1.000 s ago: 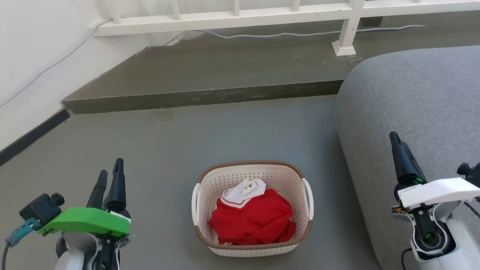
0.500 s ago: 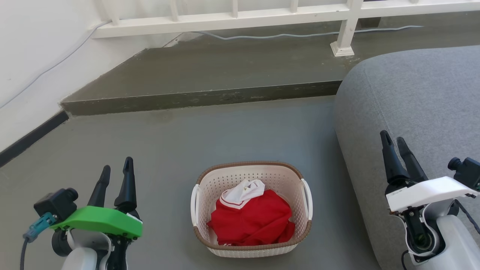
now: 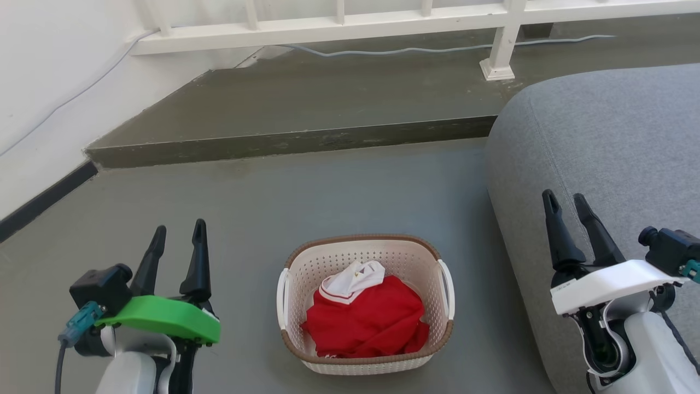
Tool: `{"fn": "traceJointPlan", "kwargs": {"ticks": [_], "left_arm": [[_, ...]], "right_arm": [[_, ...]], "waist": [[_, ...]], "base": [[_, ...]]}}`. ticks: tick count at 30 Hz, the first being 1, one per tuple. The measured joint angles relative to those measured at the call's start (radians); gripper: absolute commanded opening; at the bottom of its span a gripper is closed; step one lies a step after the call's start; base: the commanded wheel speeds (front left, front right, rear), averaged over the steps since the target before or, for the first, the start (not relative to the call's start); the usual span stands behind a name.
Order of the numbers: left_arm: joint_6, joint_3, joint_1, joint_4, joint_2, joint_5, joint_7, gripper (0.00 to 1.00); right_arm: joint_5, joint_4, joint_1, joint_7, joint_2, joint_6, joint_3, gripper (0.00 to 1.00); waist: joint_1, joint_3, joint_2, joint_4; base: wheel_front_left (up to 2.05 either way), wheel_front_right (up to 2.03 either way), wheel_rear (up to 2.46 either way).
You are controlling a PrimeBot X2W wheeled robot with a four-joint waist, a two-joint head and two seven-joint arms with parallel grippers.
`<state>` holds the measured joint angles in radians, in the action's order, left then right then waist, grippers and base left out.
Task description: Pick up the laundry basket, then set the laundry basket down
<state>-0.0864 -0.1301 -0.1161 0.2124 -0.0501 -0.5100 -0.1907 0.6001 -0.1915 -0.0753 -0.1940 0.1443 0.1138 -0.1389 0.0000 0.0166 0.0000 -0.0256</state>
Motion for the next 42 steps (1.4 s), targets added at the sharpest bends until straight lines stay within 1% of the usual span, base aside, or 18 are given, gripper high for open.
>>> {"fn": "traceJointPlan", "kwargs": {"ticks": [18, 27, 42], "left_arm": [[0.000, -0.021, -0.015, -0.014, 0.002, 0.225, -0.061, 1.00], [0.000, -0.018, -0.027, -0.013, 0.003, 0.226, -0.061, 1.00], [-0.001, -0.002, -0.028, -0.007, 0.006, 0.226, -0.061, 1.00]], "right_arm": [[-0.228, 0.019, -0.011, -0.055, -0.011, 0.001, -0.012, 1.00], [-0.235, 0.019, -0.020, -0.055, -0.018, 0.009, -0.003, 1.00], [-0.249, 0.017, -0.020, -0.056, -0.026, 0.009, 0.002, 1.00]], "waist": [[0.0000, 0.012, 0.0000, 0.000], [0.0000, 0.014, 0.0000, 0.001], [0.0000, 0.038, 0.0000, -0.003]], "base": [[0.00, 0.00, 0.00], [0.00, 0.00, 0.00], [0.00, 0.00, 0.00]]}}
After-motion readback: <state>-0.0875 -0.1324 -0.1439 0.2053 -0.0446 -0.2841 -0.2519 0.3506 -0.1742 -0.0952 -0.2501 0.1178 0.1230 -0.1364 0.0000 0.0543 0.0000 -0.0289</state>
